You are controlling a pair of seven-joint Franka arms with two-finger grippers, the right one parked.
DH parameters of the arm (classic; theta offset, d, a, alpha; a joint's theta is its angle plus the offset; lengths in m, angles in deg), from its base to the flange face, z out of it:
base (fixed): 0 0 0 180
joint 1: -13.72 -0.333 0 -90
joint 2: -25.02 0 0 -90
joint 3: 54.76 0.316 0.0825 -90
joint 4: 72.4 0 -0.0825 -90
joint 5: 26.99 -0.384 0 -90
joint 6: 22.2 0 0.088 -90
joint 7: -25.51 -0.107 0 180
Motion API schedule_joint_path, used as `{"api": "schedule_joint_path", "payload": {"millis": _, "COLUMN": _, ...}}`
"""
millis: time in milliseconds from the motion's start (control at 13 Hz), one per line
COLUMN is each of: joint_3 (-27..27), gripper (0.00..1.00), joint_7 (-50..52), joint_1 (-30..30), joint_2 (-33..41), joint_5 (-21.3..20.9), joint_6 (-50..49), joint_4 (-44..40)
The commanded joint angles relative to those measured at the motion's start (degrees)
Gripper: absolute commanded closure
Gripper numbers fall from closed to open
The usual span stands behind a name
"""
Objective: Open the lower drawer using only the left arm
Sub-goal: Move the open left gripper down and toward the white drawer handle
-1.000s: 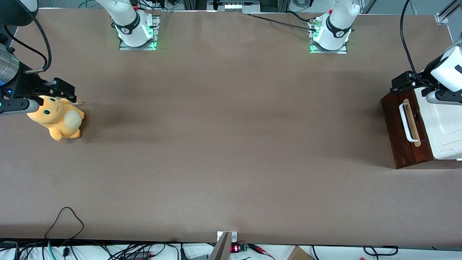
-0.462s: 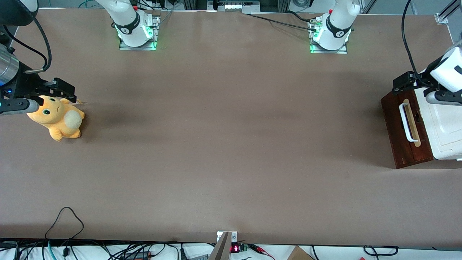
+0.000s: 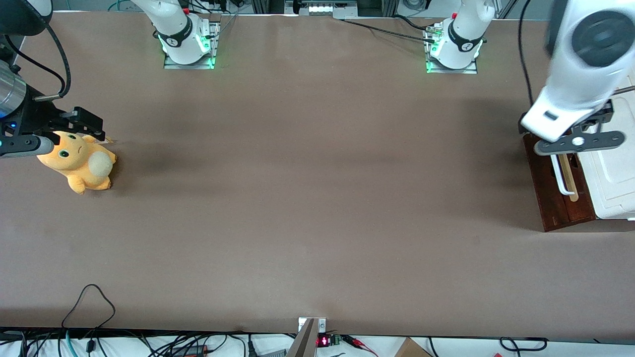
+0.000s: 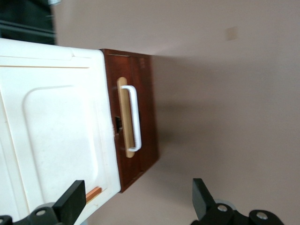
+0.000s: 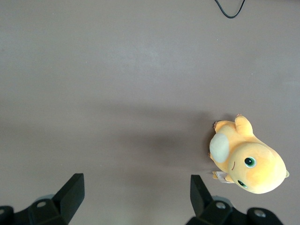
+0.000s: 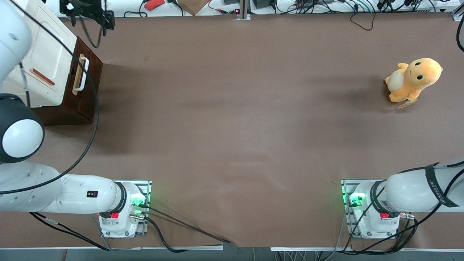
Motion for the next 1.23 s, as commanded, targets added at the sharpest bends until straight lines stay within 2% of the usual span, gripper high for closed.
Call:
{"api": "schedule_joint_path", "payload": {"millis": 0, "joint_3": -3.3, "gripper": 0.0, "joint_7": 8.3, "joint_1": -0.5, "joint_2": -3.9, "joint_5": -10.3, "joint_6": -1.6, "joint_4": 3.4}}
{"api": "schedule_joint_path", "payload": {"millis": 231, "joint_3": -9.3, "gripper": 0.02, "joint_7": 20.6, "joint_1": -0.8, "joint_2": -9.7, "joint_5": -21.6, "joint_6": -6.8, "joint_4": 7.5}}
{"api": "schedule_joint_path", "payload": {"millis": 462, "joint_3": -10.5, "gripper": 0.02, "joint_7": 33.0, "joint_1": -1.3, "joint_2": -14.5, "joint_5": -28.4, "joint_6": -6.4, "joint_4": 13.8}}
{"api": "schedule_joint_path", "payload": {"millis": 692, "joint_3": -9.1, "gripper": 0.02, "joint_7": 36.2, "joint_1": -2.2, "joint_2": -20.2, "joint_5": -32.7, "joint_6": -6.4, "joint_4": 14.7}}
{"api": "schedule_joint_path", "payload": {"millis": 846, "joint_3": -6.9, "gripper": 0.02, "joint_7": 36.9, "joint_1": -2.7, "joint_2": -21.0, "joint_5": -38.2, "joint_6": -5.5, "joint_4": 17.4}}
{"api": "schedule_joint_path", "payload": {"millis": 1077, "joint_3": -3.9, "gripper": 0.04, "joint_7": 39.0, "joint_1": -2.6, "joint_2": -23.2, "joint_5": -44.4, "joint_6": -1.8, "joint_4": 21.8}}
{"api": "schedule_joint_path", "payload": {"millis": 1154, "joint_3": -3.3, "gripper": 0.04, "joint_7": 39.4, "joint_1": -2.4, "joint_2": -23.4, "joint_5": -45.2, "joint_6": -1.8, "joint_4": 22.5}}
